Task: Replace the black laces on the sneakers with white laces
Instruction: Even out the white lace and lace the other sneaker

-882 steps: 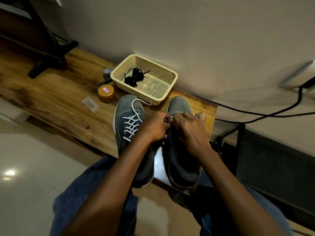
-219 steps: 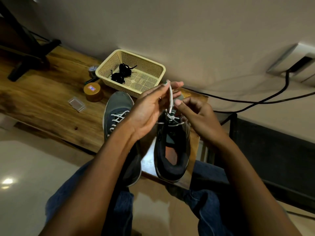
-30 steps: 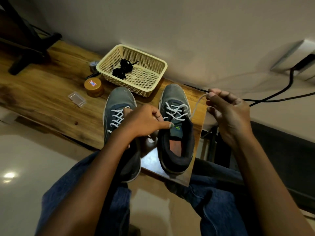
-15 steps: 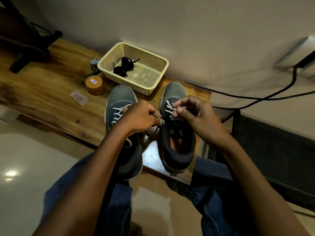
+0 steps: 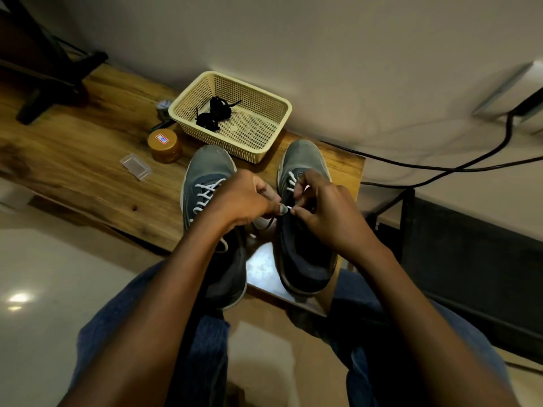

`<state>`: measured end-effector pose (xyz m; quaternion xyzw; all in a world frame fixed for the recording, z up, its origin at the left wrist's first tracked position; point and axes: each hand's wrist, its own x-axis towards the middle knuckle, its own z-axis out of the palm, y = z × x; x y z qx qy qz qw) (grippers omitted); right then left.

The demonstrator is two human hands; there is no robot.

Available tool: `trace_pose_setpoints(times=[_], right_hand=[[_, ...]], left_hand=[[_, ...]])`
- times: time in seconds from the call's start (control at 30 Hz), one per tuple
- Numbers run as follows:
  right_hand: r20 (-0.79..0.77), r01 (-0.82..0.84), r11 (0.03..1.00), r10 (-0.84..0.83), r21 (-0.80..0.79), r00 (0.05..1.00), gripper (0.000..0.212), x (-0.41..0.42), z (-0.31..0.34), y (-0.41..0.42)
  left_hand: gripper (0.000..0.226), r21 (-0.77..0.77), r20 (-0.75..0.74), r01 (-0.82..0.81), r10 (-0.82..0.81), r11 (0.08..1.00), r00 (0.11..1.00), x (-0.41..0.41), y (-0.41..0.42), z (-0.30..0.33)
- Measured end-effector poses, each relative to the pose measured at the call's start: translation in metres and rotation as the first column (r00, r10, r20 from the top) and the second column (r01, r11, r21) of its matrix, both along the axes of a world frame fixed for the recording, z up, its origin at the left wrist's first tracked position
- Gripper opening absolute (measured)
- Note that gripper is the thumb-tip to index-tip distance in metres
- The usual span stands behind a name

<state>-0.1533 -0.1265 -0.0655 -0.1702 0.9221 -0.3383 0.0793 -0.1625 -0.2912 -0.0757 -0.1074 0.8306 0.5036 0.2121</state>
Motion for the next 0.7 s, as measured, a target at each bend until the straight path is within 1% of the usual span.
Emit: trace_pose_setpoints(times=[0.13,0.27,0.33,0.4,0.47,0.53,0.7], right_hand=[[-0.055,-0.025,0.999,0.027,0.030,0.998,0.029,0.000,-0.002,-0.003],[-0.110,-0.062,0.993,0.072,0.100,0.991,0.036,-0.001,-0.003,-0.004],[-0.132,-0.081,0.990,0.096,0.113,0.987,0.038,-0.001,-0.003,-0.003],[-0.156,-0.097,0.989,0.115,0.114,0.981,0.036,0.000,-0.004,-0.003],[-0.178,-0.094,0.991,0.110,0.095,0.978,0.031,0.001,-0.007,-0.003],[-0.177,-0.060,0.997,0.067,0.043,0.982,0.029,-0.001,-0.011,-0.002],[-0.063,0.065,0.994,-0.070,-0.084,0.996,0.031,-0.003,-0.014,0.001]], left_hand=[[0.013,-0.015,-0.033,0.023,-0.024,1.000,0.999,0.000,0.002,0.002],[0.010,-0.063,-0.097,0.073,-0.079,0.995,0.992,0.002,0.003,0.004],[0.012,-0.036,-0.103,0.076,-0.079,0.996,0.992,0.001,0.003,0.003],[0.019,0.014,-0.079,0.076,-0.074,0.997,0.994,0.001,0.003,0.002],[0.020,0.072,-0.053,0.065,-0.061,0.995,0.997,0.001,0.004,0.000],[0.018,0.130,-0.012,0.034,-0.032,0.991,0.999,0.002,0.004,0.000],[0.022,0.192,0.048,-0.002,-0.007,0.981,0.999,0.001,0.003,-0.004]])
